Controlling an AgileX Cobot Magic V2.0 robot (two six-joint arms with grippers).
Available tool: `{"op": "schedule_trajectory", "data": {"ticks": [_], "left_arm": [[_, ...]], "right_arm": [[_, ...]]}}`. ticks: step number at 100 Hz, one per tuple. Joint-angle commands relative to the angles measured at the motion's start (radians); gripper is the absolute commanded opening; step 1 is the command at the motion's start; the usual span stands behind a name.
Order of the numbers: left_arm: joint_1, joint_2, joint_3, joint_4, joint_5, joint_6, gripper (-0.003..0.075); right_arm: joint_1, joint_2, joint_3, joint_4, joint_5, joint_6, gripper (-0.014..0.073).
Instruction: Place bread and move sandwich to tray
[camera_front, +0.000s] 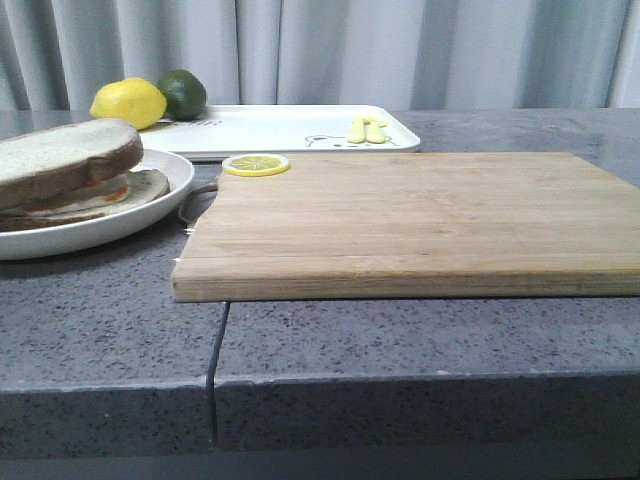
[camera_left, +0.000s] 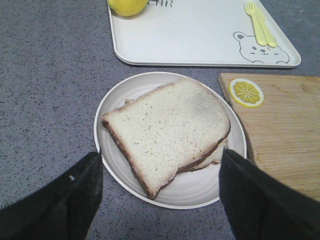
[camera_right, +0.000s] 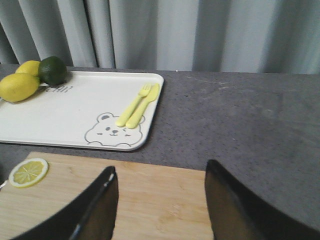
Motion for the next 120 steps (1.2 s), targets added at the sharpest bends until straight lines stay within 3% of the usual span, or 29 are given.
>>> {"op": "schedule_trajectory", "data": {"ticks": [1,23,41,120], "left_arm": [[0.001,0.004,-0.036,-0.026,-0.060,-0.003,0.0462],[0.001,0.004,-0.036,-0.026,-0.060,-0.003,0.0462],[0.001,0.004,-0.036,-0.026,-0.060,-0.003,0.0462],[0.001,0.004,-0.036,-0.026,-0.060,-0.003,0.0462]], "right_arm": [[-0.006,-0.094,0.049,-0.102,-0.100,0.072,0.0408],[-0.006,-0.322,0.269,-0.254,-0.141,0.144,0.0408],[-0.006,-0.468,0.377,-0.280,-0.141,0.144,0.0408],[-0.005,-0.515,0.395,-0.274,-0.144,0.144,0.0408]]}}
